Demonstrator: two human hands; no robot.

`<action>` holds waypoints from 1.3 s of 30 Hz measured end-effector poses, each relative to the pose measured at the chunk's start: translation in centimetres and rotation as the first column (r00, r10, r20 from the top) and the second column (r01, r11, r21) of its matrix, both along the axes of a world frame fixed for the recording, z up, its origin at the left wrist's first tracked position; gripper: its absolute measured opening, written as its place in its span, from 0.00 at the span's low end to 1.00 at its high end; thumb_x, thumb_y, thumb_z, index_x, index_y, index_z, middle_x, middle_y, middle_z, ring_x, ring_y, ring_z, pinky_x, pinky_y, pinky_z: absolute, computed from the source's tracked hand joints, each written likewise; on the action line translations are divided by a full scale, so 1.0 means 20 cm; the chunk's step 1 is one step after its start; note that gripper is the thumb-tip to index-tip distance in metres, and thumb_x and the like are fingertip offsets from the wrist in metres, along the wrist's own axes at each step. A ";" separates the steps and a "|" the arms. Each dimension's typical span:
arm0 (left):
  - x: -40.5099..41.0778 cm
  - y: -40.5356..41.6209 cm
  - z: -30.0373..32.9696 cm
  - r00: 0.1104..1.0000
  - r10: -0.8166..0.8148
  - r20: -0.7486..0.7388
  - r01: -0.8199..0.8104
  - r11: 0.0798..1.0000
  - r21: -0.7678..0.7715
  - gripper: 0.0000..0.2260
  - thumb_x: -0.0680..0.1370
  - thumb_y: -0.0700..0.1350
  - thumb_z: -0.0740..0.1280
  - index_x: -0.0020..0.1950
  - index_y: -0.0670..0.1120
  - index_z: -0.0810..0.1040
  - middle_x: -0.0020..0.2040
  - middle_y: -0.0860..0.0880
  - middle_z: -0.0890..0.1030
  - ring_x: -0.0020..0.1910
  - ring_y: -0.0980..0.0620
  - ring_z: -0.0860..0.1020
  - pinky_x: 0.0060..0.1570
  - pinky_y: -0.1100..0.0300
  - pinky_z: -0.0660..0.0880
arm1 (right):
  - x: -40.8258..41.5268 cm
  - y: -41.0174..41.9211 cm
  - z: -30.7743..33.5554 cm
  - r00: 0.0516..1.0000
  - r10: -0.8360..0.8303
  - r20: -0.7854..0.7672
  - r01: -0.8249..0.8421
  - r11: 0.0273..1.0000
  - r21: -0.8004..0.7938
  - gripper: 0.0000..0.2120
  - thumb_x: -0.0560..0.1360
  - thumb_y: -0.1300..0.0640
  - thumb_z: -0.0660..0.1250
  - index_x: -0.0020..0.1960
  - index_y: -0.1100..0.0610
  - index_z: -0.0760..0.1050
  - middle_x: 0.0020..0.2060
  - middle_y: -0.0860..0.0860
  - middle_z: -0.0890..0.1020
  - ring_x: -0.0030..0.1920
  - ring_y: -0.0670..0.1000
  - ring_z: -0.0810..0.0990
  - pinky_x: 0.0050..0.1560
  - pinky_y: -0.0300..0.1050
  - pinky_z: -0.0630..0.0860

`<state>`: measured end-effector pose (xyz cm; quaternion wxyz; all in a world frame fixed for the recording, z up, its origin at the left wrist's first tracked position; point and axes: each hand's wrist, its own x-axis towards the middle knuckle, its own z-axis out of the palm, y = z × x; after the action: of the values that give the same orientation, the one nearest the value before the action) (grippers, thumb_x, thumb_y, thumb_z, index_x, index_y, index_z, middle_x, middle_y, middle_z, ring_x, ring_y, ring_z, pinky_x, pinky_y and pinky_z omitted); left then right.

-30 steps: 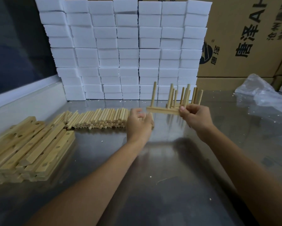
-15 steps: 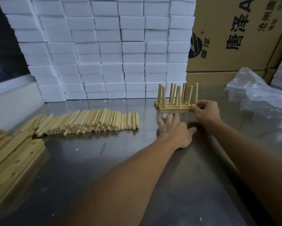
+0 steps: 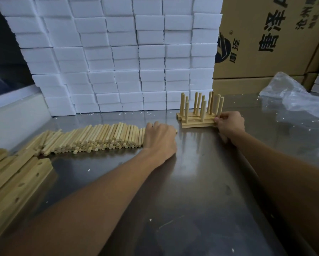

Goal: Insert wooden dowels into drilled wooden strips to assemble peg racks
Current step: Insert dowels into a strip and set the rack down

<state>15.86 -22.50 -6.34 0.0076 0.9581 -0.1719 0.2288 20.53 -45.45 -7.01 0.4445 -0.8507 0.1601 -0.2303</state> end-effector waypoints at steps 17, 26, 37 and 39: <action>0.00 0.16 -0.05 0.992 0.112 -0.057 -0.118 0.987 -0.106 0.21 0.80 0.62 0.59 0.57 0.47 0.80 0.59 0.47 0.76 0.60 0.45 0.71 0.61 0.48 0.65 | -0.06 0.21 0.02 0.990 -0.129 0.055 0.133 0.987 -0.087 0.06 0.76 0.54 0.66 0.45 0.57 0.76 0.43 0.54 0.81 0.47 0.55 0.80 0.51 0.53 0.79; -0.13 0.50 0.08 0.989 0.123 0.087 -0.109 0.982 -0.152 0.11 0.80 0.49 0.62 0.56 0.46 0.79 0.54 0.45 0.79 0.53 0.44 0.75 0.54 0.51 0.69 | -0.22 0.65 0.04 0.971 0.234 0.051 -0.226 0.965 -0.133 0.09 0.75 0.55 0.70 0.39 0.54 0.73 0.34 0.49 0.77 0.36 0.48 0.76 0.41 0.48 0.77; -0.43 1.09 0.19 0.766 0.642 -0.027 -0.630 0.759 0.163 0.18 0.76 0.53 0.64 0.64 0.48 0.73 0.62 0.43 0.71 0.61 0.43 0.70 0.59 0.47 0.67 | -0.41 0.89 -0.01 0.938 0.343 -0.043 -0.344 0.918 -0.195 0.05 0.77 0.55 0.69 0.50 0.55 0.79 0.43 0.50 0.82 0.43 0.48 0.80 0.41 0.39 0.77; -0.47 1.12 0.19 0.744 0.663 -0.086 -0.649 0.747 0.142 0.19 0.75 0.51 0.65 0.64 0.46 0.73 0.61 0.42 0.71 0.60 0.42 0.70 0.57 0.49 0.69 | -0.42 0.89 -0.02 0.935 0.352 -0.034 -0.351 0.914 -0.201 0.04 0.77 0.60 0.69 0.51 0.57 0.80 0.44 0.50 0.83 0.43 0.47 0.80 0.45 0.40 0.78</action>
<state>6.48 -0.01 -2.50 -0.1115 0.9692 0.1656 0.1442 12.09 -27.62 -7.36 0.3893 -0.9064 -0.0203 -0.1629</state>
